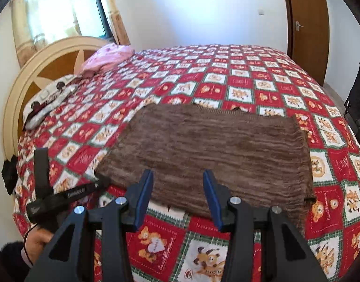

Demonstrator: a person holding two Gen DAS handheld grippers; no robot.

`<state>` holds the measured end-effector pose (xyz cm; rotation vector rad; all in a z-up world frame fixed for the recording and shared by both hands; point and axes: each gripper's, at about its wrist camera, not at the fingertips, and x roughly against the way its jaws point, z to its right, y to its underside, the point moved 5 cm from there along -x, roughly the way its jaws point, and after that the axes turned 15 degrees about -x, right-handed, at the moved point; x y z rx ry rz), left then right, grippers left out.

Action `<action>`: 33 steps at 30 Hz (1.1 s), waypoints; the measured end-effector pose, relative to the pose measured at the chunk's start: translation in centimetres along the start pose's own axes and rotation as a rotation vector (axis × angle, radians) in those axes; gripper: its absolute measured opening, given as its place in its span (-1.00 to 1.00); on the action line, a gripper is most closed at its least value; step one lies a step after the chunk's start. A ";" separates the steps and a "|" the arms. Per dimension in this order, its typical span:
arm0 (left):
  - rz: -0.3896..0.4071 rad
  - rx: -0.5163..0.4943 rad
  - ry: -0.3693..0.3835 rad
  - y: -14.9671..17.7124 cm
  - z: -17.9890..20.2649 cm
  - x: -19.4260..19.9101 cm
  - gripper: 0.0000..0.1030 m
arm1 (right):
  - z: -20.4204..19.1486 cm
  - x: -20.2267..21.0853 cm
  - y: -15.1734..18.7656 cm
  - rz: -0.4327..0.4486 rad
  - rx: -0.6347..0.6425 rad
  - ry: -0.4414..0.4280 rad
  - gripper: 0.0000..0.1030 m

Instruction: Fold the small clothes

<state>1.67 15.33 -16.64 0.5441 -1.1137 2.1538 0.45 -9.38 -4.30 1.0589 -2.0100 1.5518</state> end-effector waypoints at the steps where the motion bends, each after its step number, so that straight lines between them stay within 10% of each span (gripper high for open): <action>1: 0.010 0.055 0.045 0.0 -0.6 -0.1 -0.84 | 0.1 0.1 0.1 -0.009 -0.006 -0.001 -0.06; 11: 0.035 -0.015 0.177 0.1 0.4 0.5 -0.53 | 2.3 -0.7 0.4 -0.059 -0.122 -0.001 -0.06; 18: 0.085 -0.123 0.041 -1.3 1.4 2.7 -0.50 | 1.8 -0.5 0.8 -0.061 -0.118 -0.012 -0.06; 20: 0.204 -0.190 0.052 -2.4 2.3 4.8 -0.14 | 1.9 -0.5 0.7 -0.059 -0.120 -0.016 -0.06; 22: 0.248 -0.203 0.025 -2.9 2.5 5.6 0.77 | 1.9 -0.4 0.7 -0.054 -0.122 -0.015 -0.06; 33: 0.053 -0.091 -0.128 -2.8 2.3 0.2 0.68 | 2.1 -0.3 0.6 -0.052 -0.118 -0.013 -0.06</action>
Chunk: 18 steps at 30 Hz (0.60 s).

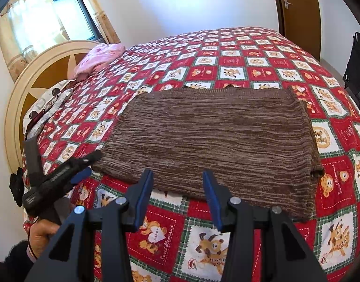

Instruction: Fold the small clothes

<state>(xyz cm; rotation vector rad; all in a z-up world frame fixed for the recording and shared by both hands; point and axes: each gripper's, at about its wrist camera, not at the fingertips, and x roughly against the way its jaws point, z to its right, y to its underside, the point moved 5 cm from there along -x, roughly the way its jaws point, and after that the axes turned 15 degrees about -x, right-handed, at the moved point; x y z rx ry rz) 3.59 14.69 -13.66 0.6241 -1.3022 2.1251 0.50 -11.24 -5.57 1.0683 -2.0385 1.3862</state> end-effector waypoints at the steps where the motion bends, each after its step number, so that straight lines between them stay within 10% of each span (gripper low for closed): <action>1: 0.006 0.008 0.020 0.0 0.2 0.2 0.43 | -0.1 0.0 -0.1 0.002 0.006 0.002 -0.06; 7: 0.030 0.136 0.052 0.2 -1.7 0.3 -0.60 | -1.4 0.1 -2.3 0.029 0.075 0.022 -0.06; 18: -0.018 0.328 0.045 1.2 -3.2 0.6 -0.47 | -6.5 -5.4 -7.0 -0.059 0.118 -0.037 -0.06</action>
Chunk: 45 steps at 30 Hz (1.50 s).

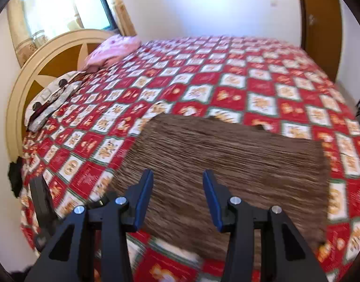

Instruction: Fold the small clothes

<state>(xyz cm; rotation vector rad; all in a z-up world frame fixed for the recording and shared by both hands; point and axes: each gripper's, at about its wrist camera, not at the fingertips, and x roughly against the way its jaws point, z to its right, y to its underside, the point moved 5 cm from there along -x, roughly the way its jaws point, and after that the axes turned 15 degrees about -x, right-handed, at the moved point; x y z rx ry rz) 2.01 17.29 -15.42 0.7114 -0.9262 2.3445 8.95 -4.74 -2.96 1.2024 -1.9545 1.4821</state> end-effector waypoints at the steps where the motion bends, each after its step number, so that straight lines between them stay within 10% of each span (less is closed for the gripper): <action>1: 0.013 0.022 -0.003 0.2 -0.3 0.5 -0.45 | -0.7 -1.3 -0.6 -0.026 0.001 -0.014 -0.04; 9: 0.107 -0.144 0.007 0.3 1.4 0.7 0.56 | -3.7 -9.0 -3.4 -0.115 -0.057 -0.061 0.21; 15: 0.144 -0.122 0.040 -0.1 1.2 0.5 0.58 | -4.6 -10.7 -2.9 -0.140 -0.035 -0.056 0.21; 17: 0.152 -0.112 0.060 -0.5 1.2 0.0 0.34 | -4.7 -11.1 -3.0 -0.136 -0.009 -0.027 0.21; 19: 0.121 -0.069 0.074 -0.6 0.6 -1.0 -0.42 | -4.7 -11.7 -3.3 -0.133 0.003 0.004 0.21; 22: 0.121 -0.043 0.083 -0.1 -0.6 -1.4 -0.79 | -5.1 -13.1 -4.0 -0.151 0.013 0.029 0.21; 35: 0.146 -0.126 0.058 -0.2 -0.2 -1.5 -0.80 | -7.7 -21.0 -2.3 -0.125 0.231 0.355 0.22; 40: 0.150 -0.174 0.102 -1.2 0.2 -2.4 -0.80 | -5.9 -20.0 -3.3 -0.112 0.167 0.336 -0.54; 45: 0.168 -0.234 0.148 -1.8 1.0 -1.7 -0.80 | -4.4 -18.9 -4.4 -0.147 0.017 0.164 -0.66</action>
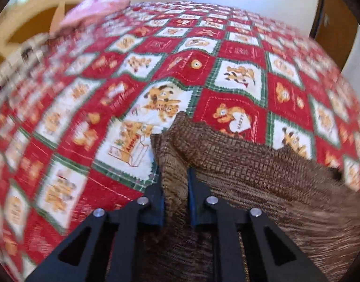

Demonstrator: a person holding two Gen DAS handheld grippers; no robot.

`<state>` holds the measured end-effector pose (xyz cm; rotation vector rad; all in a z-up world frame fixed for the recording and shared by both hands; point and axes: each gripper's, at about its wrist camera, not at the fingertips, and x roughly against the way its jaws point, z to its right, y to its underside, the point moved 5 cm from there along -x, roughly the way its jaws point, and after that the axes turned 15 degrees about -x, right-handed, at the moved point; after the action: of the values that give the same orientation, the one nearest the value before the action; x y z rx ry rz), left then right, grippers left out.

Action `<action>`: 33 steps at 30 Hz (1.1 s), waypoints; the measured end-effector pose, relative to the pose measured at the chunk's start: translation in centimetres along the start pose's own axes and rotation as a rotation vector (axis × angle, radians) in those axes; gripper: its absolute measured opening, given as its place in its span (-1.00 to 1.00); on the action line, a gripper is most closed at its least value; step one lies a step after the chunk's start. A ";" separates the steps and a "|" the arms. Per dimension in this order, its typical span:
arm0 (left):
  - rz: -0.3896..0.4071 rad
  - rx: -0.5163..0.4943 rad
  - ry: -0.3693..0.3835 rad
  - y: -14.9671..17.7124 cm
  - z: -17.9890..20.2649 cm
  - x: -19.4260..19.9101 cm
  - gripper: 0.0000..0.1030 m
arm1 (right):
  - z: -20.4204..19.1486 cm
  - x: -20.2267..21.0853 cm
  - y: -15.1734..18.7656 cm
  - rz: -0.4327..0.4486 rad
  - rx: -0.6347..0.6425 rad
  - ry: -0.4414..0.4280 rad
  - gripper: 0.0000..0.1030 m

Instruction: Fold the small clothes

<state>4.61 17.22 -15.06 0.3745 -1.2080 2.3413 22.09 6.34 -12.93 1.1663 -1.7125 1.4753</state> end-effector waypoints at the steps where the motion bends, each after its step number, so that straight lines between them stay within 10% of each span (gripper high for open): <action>1: 0.003 -0.027 0.000 -0.3 0.4 0.1 -0.80 | 0.6 0.4 -0.2 -0.010 -0.052 -0.060 -0.66; 8: 0.019 -0.212 0.040 -1.4 4.8 1.0 -0.83 | 3.8 4.8 -1.2 0.015 -0.208 -0.259 -0.67; 33: -0.136 -0.702 0.386 3.8 23.5 -3.1 -0.84 | 25.0 15.0 -1.5 0.178 -0.358 -0.254 -0.68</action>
<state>5.76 -4.82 -5.57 -0.2196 -1.6233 1.6271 19.50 -21.51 -4.59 1.0618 -2.1940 1.0857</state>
